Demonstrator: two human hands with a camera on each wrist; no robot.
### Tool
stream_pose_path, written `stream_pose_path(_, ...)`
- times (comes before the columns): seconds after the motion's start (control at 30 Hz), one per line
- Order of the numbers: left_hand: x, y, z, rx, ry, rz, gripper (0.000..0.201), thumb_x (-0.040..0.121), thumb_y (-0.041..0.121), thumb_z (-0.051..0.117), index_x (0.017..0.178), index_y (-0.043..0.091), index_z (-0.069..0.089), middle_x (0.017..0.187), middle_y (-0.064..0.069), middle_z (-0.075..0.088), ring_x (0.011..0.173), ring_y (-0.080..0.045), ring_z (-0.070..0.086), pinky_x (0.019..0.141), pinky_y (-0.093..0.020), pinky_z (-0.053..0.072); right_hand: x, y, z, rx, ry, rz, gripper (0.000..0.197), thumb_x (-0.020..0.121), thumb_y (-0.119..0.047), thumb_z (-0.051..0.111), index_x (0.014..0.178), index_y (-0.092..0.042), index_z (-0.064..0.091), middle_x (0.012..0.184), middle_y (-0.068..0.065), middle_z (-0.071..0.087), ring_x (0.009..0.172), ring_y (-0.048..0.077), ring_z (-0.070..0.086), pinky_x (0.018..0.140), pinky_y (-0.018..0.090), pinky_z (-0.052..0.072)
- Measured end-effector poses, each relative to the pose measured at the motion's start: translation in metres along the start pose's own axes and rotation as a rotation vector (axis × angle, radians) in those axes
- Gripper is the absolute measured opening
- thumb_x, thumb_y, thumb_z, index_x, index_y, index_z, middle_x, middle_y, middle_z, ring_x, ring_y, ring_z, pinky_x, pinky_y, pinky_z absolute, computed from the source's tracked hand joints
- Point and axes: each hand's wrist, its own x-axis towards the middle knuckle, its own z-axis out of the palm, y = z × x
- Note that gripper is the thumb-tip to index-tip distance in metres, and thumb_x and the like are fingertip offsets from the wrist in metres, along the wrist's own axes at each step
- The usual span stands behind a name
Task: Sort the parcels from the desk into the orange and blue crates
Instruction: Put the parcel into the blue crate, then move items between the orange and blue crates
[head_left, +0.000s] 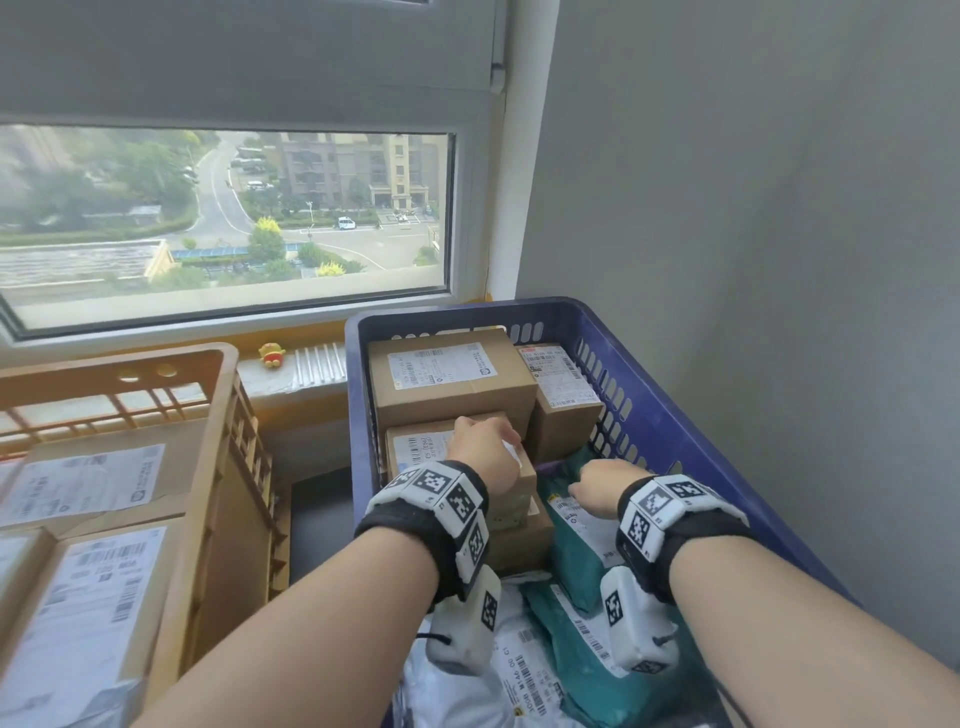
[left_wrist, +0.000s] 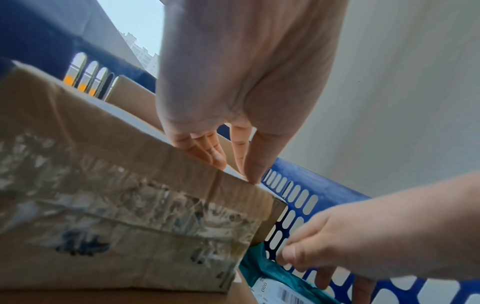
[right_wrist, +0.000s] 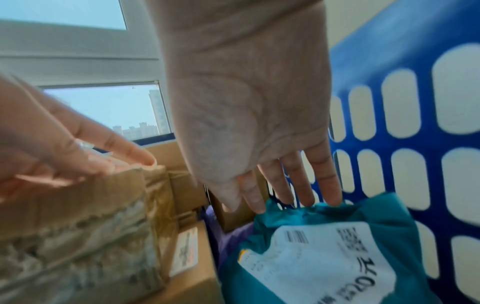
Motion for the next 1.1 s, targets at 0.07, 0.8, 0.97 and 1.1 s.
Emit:
stream_pose_path(0.07,-0.006,0.003,-0.003,0.007,0.027,0.014,0.037,0.091,0.004,0.057,0.122,0.023,0.060,0.137,-0.008,0.037,0.118,-0.029,0.050,0.101,-0.037,0.047,-0.005,0.000,-0.005,0.059,0.041,-0.031,0.041,0.104,-0.031,0.040,0.133,-0.007,0.057,0.134,0.013,0.058,0.120,0.028,0.057,0.093,0.032,0.044)
stream_pose_path(0.8,-0.111,-0.032,-0.134,0.140,0.249,0.058,0.032,0.092,0.012,0.050,0.119,0.007,0.065,0.116,-0.010,0.067,0.107,-0.026,0.062,0.095,-0.034,0.051,-0.153,-0.115,-0.067,0.100,0.386,-0.277,0.030,0.101,-0.025,0.038,0.112,-0.009,0.062,0.109,0.012,0.063,0.096,0.028,0.061,0.082,0.035,0.049)
stream_pose_path(0.97,-0.162,-0.097,-0.182,0.103,0.344,0.002,0.027,0.090,0.015,0.051,0.109,0.008,0.070,0.111,-0.009,0.068,0.101,-0.025,0.064,0.082,-0.029,0.051,-0.191,-0.197,-0.060,0.065,0.365,-0.398,0.036,0.102,-0.024,0.034,0.118,-0.006,0.060,0.119,0.015,0.064,0.098,0.030,0.061,0.085,0.039,0.047)
stream_pose_path(1.1,-0.212,-0.158,-0.224,0.124,0.435,-0.083,0.027,0.091,0.013,0.049,0.108,0.010,0.070,0.109,-0.006,0.069,0.098,-0.024,0.064,0.085,-0.032,0.053,-0.229,-0.275,-0.042,0.067,0.382,-0.503,0.036,0.103,-0.026,0.035,0.116,-0.008,0.064,0.110,0.009,0.068,0.092,0.021,0.064,0.101,0.043,0.048)
